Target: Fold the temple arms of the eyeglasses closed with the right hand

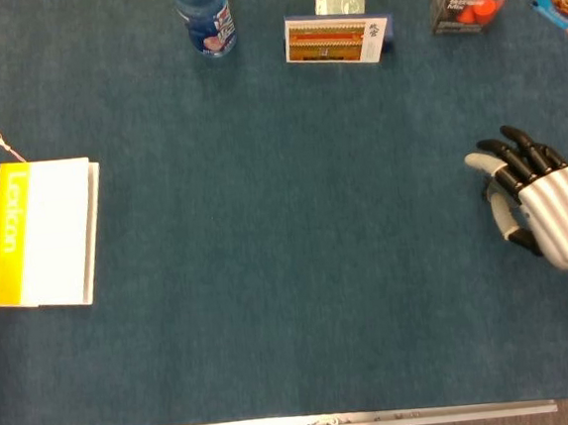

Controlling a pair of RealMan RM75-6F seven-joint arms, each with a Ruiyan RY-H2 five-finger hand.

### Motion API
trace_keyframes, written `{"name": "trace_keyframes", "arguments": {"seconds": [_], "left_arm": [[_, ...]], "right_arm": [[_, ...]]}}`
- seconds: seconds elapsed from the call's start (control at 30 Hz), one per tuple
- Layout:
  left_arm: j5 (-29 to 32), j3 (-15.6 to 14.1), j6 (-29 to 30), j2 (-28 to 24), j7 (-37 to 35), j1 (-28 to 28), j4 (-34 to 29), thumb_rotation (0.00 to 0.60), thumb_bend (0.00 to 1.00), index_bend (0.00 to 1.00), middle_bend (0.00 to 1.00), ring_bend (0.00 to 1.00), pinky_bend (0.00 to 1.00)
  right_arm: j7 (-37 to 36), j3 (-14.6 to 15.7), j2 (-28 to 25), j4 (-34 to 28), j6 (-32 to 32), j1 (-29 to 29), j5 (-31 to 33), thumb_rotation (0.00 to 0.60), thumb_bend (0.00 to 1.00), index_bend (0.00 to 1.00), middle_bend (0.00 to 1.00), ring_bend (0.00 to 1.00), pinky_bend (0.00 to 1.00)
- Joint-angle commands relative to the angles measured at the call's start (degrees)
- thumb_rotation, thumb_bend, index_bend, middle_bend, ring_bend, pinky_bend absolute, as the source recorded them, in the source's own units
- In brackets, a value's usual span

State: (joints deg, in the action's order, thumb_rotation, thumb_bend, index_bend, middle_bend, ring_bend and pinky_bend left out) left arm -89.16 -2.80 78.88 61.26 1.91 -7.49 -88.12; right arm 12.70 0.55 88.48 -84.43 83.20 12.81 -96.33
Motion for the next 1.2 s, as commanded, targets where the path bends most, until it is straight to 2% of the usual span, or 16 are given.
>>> {"name": "trace_keyframes", "arguments": {"seconds": [0.03,0.47,0.77,1.2], "left_arm": [[-0.04,-0.03,0.0,0.02,-0.09,0.02,0.08,0.6,0.0,0.56,0.51,0.41,0.54],[0.33,-0.1,-0.14,0.07,-0.24,0.26,0.38,0.6,0.0,0.56,0.51,0.41,0.54],[0.27,-0.09,-0.07,0.01,-0.48,0.33,0.47,0.6,0.0,0.56,0.51,0.41,0.54],[0.44,-0.05,-0.32,0.0,-0.11,0.31,0.31,0.6,0.0,0.56,0.51,0.41,0.54]], "right_arm": [[-0.5,0.06,0.46,0.43,-0.33,0.22,-0.13,0.6,0.57,0.27,0.24,0.12,0.3],[-2.58,-0.88,3.51,4.03,-2.3,1.44,1.25,0.6,0.57,0.27,0.24,0.12,0.3],[-1.26,-0.45,2.22,3.69,-1.43,0.71,1.27,0.6,0.57,0.27,0.24,0.12,0.3],[-1.57,-0.57,1.71,6.27,-2.34,-0.12,3.82,0.6,0.57,0.27,0.24,0.12,0.3]]}}
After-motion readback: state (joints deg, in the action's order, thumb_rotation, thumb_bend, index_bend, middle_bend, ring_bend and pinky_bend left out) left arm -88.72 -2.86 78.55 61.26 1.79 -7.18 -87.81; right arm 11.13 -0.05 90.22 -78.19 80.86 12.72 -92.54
